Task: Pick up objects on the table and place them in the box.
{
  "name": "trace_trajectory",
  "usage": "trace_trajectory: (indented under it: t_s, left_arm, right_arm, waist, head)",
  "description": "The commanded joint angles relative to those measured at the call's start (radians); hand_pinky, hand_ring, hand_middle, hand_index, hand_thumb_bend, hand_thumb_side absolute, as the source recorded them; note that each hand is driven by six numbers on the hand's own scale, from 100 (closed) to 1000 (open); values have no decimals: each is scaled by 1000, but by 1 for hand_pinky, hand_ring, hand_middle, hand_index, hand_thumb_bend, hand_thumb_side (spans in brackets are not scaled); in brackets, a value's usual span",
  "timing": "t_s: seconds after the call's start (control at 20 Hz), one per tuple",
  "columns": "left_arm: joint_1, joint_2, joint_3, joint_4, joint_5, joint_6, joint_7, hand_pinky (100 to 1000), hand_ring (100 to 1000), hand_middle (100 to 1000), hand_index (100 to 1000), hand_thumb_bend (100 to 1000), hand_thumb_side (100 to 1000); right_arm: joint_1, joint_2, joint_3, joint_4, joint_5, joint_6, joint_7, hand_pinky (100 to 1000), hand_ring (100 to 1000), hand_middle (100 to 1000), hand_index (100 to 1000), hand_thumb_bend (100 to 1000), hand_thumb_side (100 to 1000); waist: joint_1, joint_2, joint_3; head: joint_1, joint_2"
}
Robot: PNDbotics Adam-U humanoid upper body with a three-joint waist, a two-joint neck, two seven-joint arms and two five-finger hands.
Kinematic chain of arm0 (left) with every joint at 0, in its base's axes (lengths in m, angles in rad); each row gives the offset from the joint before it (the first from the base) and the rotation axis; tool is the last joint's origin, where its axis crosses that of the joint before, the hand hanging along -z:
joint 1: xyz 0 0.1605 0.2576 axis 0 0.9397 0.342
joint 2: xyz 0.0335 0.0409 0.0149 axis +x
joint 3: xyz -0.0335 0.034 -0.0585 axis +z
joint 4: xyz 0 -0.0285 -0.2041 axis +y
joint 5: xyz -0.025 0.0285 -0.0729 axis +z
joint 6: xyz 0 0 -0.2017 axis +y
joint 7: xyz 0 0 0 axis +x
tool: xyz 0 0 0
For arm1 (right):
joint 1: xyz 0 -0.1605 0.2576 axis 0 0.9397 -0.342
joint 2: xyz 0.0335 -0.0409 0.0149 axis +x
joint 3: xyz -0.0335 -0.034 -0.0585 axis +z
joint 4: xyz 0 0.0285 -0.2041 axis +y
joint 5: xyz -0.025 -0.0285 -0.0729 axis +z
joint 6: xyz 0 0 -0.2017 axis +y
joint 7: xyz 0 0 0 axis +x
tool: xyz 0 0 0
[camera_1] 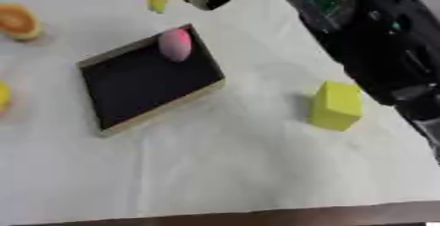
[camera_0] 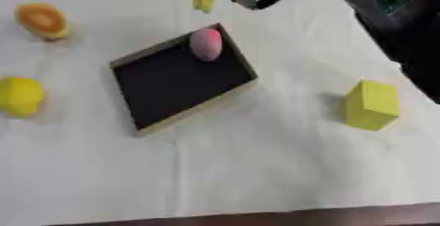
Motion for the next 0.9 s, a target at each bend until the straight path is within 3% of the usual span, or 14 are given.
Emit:
trace_trajectory:
  t_s: [0.05, 0.6, 0.9]
  left_arm:
    - [-23, 15, 4, -19, 4, 0, -5, 845, 918, 898, 1000, 441, 618]
    - [-44, 3, 2, -23, 8, 2, -8, 844, 918, 898, 999, 441, 617]
    - [-48, 1, 3, -23, 8, 2, -7, 844, 918, 897, 1000, 440, 617]
  right_arm:
    - [-30, 27, 10, 20, -15, -8, 11, 693, 601, 510, 664, 100, 119]
    - [-20, 96, 45, 188, -16, -67, 40, 716, 643, 550, 704, 100, 242]
    - [-18, 113, 36, 275, -14, -140, 68, 776, 766, 680, 816, 275, 356]
  waist:
    - [-12, -19, 6]
    - [-21, -10, 32]
    - [-24, -4, 37]
  head:
    - [-9, 3]
    - [-14, 7]
    - [-15, 16]
